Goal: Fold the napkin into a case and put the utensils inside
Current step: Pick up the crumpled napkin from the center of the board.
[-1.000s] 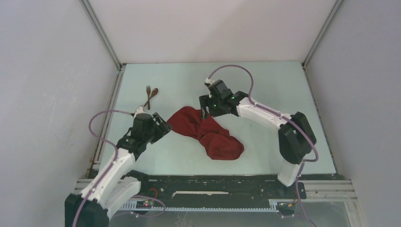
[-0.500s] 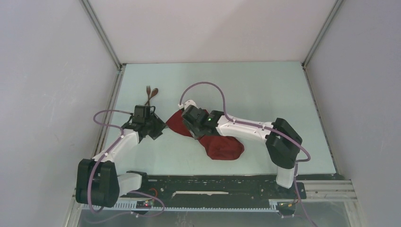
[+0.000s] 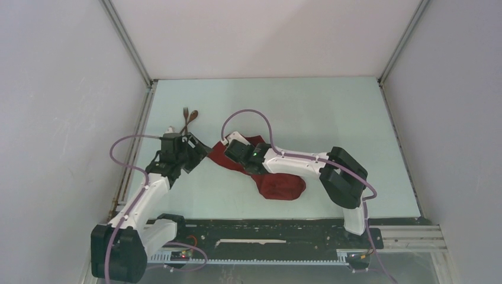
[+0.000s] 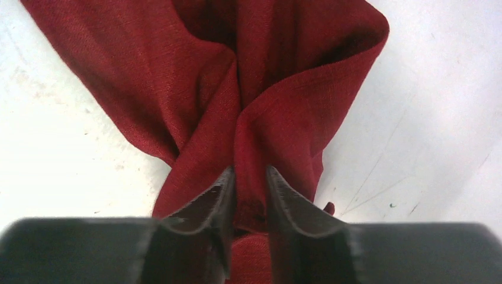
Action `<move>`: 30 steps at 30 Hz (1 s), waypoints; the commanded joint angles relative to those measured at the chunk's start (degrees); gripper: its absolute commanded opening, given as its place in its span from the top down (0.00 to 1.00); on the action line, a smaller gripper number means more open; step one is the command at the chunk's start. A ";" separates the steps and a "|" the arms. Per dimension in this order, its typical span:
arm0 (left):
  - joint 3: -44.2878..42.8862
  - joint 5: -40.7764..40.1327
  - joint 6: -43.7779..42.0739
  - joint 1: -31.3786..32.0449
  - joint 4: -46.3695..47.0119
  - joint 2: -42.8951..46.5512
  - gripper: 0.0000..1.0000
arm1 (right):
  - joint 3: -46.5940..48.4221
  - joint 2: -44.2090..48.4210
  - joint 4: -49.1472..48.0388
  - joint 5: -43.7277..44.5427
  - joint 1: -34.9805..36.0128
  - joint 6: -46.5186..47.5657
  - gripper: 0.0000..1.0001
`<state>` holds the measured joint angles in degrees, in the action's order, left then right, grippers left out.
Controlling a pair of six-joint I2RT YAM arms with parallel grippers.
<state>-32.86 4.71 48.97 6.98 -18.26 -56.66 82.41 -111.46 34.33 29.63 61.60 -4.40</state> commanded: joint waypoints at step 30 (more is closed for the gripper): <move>-3.48 -1.72 -2.62 6.29 6.67 -15.14 0.19 | 0.73 5.81 0.05 -1.19 -1.97 -0.36 0.61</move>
<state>-34.94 4.27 47.48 13.02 -12.93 -72.01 82.78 -106.08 35.03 28.77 59.94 -4.78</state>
